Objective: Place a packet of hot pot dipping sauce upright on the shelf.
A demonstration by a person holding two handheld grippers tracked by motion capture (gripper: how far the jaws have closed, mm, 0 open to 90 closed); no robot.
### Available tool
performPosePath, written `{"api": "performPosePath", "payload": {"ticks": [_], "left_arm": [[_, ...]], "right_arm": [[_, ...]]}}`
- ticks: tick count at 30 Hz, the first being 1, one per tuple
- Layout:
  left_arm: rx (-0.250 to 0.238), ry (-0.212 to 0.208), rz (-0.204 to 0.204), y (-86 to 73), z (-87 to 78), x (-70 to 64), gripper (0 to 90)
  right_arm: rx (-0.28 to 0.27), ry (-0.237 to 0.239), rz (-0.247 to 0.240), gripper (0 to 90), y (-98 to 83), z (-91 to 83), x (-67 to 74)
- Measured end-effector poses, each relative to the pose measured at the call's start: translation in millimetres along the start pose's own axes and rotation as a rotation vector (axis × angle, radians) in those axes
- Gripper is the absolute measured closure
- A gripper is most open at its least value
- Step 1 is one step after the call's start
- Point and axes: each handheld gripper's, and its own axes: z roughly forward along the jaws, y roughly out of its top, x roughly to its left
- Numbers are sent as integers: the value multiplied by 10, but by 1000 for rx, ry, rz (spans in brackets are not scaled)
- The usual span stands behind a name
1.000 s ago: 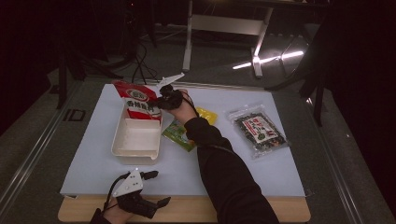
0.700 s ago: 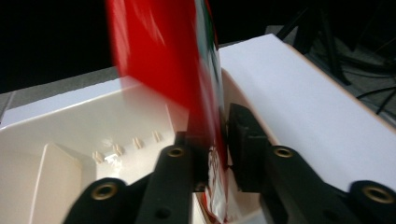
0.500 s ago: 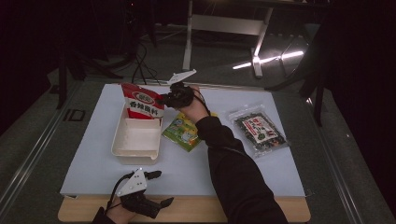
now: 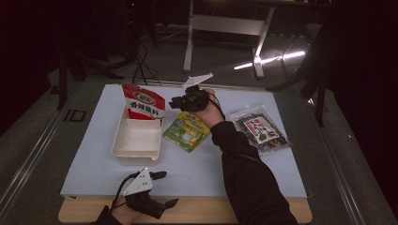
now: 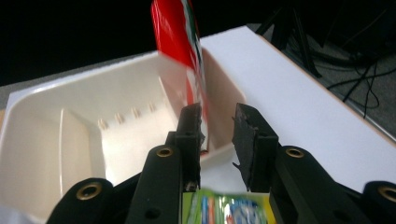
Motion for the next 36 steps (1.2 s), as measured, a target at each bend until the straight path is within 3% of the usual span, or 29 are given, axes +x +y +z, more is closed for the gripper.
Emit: {"api": "performPosePath", "payload": {"ticks": [8, 19, 26, 30, 32, 36], "left_arm": [[9, -24, 5, 18, 78, 6, 55], [14, -48, 9, 28, 141, 7, 55], [22, -56, 10, 20, 171, -1, 55], [30, -53, 10, 10, 177, 5, 55], [32, -50, 7, 5, 177, 8, 55], [31, -51, 7, 9, 172, 10, 55]], "right_arm": [[15, -39, 15, 720, -208, -314, -37], [25, -118, 50, 709, -636, -971, -128], [23, -219, 133, 749, -1041, -1477, -343], [27, -282, 193, 838, -1309, -1720, -497], [27, -328, 218, 858, -1461, -1835, -576], [23, -368, 253, 881, -1613, -1946, -670]]}}
